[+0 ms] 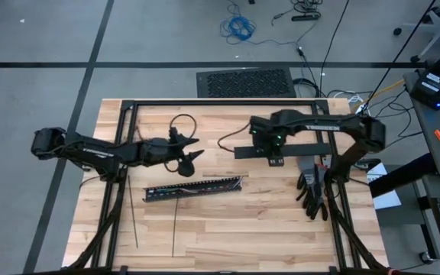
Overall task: Ziptie cables
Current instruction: Close the black cable duct with the cable duct cover
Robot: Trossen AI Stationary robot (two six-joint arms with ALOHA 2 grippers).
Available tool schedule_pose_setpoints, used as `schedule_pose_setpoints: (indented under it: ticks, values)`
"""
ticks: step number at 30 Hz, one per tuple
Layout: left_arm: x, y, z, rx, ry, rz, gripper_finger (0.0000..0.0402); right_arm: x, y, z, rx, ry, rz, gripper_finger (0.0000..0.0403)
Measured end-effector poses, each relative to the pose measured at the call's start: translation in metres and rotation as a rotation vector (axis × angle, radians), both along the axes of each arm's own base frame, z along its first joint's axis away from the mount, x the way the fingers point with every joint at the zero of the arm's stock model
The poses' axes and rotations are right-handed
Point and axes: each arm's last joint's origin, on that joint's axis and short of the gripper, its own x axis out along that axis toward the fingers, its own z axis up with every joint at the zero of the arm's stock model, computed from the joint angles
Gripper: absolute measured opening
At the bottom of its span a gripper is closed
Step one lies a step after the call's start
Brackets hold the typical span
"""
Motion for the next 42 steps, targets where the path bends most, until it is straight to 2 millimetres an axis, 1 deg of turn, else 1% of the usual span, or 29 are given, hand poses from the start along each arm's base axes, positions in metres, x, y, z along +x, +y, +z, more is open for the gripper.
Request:
schedule_pose_setpoints:
  ticks: [3, 5, 9, 11, 13, 19, 23, 28, 31, 34, 37, 42]
  values:
    - [0.021, -0.005, -0.003, -0.022, 0.044, -0.049, 0.0233, -0.013, 0.013, -0.006, -0.022, 0.001, 0.012, 0.0228]
    - [0.038, -0.010, -0.007, -0.038, 0.076, -0.106, 0.0233, -0.020, 0.021, -0.011, -0.033, 0.023, 0.032, 0.0228]
    - [0.072, -0.023, -0.010, -0.069, 0.055, -0.239, 0.0233, -0.032, 0.035, -0.023, -0.035, 0.068, 0.062, 0.0228]
    - [0.084, -0.031, -0.014, -0.080, 0.031, -0.297, 0.0233, -0.037, 0.041, -0.028, -0.033, 0.076, 0.083, 0.0228]
    - [0.092, -0.038, -0.020, -0.087, 0.029, -0.329, 0.0233, -0.042, 0.046, -0.033, -0.034, 0.071, 0.106, 0.0228]
    - [0.103, -0.058, -0.042, -0.156, -0.004, -0.352, 0.0233, -0.054, 0.061, -0.040, -0.035, 0.052, 0.137, 0.0228]
    - [0.107, -0.071, -0.061, -0.155, 0.009, -0.317, 0.0233, -0.054, 0.074, -0.040, -0.038, 0.010, 0.146, 0.0228]
    - [0.108, -0.078, -0.079, -0.116, 0.068, -0.315, 0.0233, -0.051, 0.089, -0.039, -0.044, -0.028, 0.167, 0.0228]
    - [0.109, -0.078, -0.081, -0.100, 0.078, -0.320, 0.0233, -0.048, 0.095, -0.039, -0.047, -0.058, 0.157, 0.0228]
    - [0.110, -0.075, -0.081, -0.068, 0.081, -0.319, 0.0233, -0.046, 0.098, -0.039, -0.046, -0.083, 0.141, 0.0228]
    - [0.110, -0.069, -0.081, -0.045, 0.091, -0.313, 0.0233, -0.045, 0.098, -0.039, -0.055, -0.101, 0.126, 0.0228]
    - [0.111, -0.063, -0.082, -0.055, 0.106, -0.338, 0.0233, -0.045, 0.098, -0.039, -0.055, -0.100, 0.114, 0.0228]
